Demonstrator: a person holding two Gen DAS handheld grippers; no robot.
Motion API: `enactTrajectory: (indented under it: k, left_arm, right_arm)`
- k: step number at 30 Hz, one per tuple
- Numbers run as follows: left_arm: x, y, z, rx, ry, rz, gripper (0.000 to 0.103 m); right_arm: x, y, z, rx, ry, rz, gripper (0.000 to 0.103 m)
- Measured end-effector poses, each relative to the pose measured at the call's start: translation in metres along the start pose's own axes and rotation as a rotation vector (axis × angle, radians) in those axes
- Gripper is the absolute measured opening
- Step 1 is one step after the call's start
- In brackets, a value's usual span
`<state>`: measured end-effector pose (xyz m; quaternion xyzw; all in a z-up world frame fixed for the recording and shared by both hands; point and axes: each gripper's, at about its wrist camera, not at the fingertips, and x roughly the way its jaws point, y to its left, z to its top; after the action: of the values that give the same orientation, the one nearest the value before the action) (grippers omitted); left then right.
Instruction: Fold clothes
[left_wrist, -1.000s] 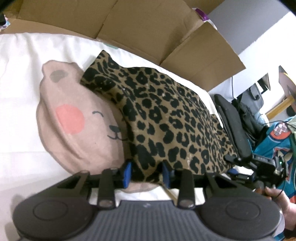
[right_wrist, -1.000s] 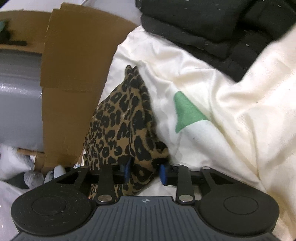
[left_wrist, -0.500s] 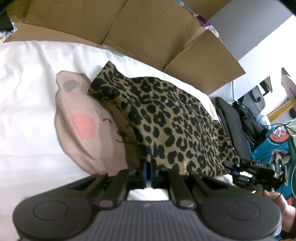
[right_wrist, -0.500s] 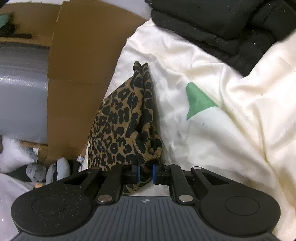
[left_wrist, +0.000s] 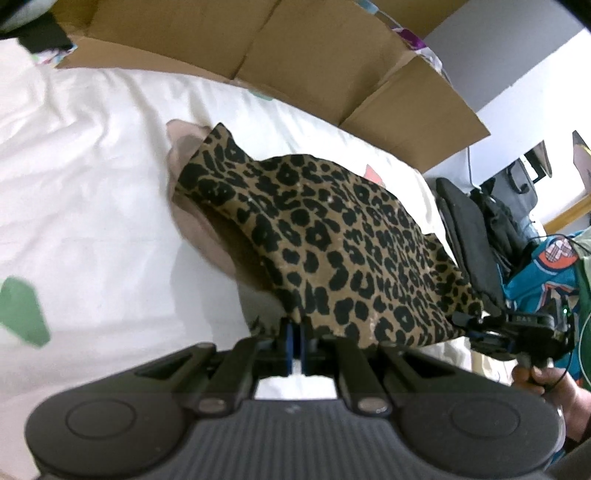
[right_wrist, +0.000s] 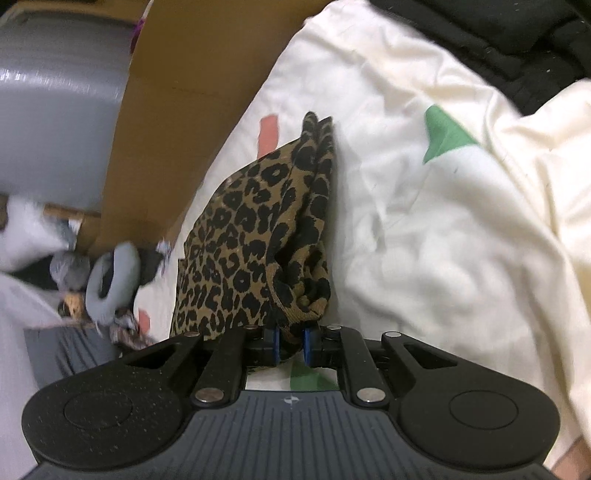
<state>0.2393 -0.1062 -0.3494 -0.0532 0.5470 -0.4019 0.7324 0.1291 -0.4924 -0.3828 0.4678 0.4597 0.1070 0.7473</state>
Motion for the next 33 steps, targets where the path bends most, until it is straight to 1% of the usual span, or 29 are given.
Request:
enactTrajectory:
  k: [8,14,16,19,21,26,31,33]
  left_arm:
    - [-0.014,0.001,-0.026,-0.019,0.052,0.001,0.003]
    - [-0.007,-0.003,-0.042,-0.061,0.082,-0.001,0.003]
    - [-0.002,-0.008,-0.045,-0.065,0.089,0.004,0.003]
    - [0.001,-0.007,-0.052,-0.111,0.12,0.005,0.003]
    - [0.006,-0.016,-0.053,-0.089,0.146,0.019,0.003]
    - [0.017,-0.035,-0.053,-0.112,0.185,0.043,0.003]
    - [0.025,-0.056,-0.054,-0.12,0.227,0.054,0.003]
    - [0.028,-0.065,-0.056,-0.129,0.238,0.063,0.003]
  right_arm:
    - [-0.011,0.011,-0.022,-0.095,0.126,-0.028,0.01]
    - [-0.017,0.012,-0.021,-0.113,0.128,-0.057,0.01]
    - [-0.02,0.012,-0.018,-0.12,0.122,-0.063,0.01]
    - [-0.024,0.012,-0.012,-0.13,0.106,-0.069,0.01]
    - [-0.025,0.011,-0.007,-0.122,0.085,-0.07,0.01]
    - [-0.025,0.009,0.006,-0.103,0.034,-0.071,0.009]
    - [-0.028,0.011,0.026,-0.111,-0.016,-0.046,0.009]
    - [-0.027,0.012,0.033,-0.12,-0.023,-0.038,0.009]
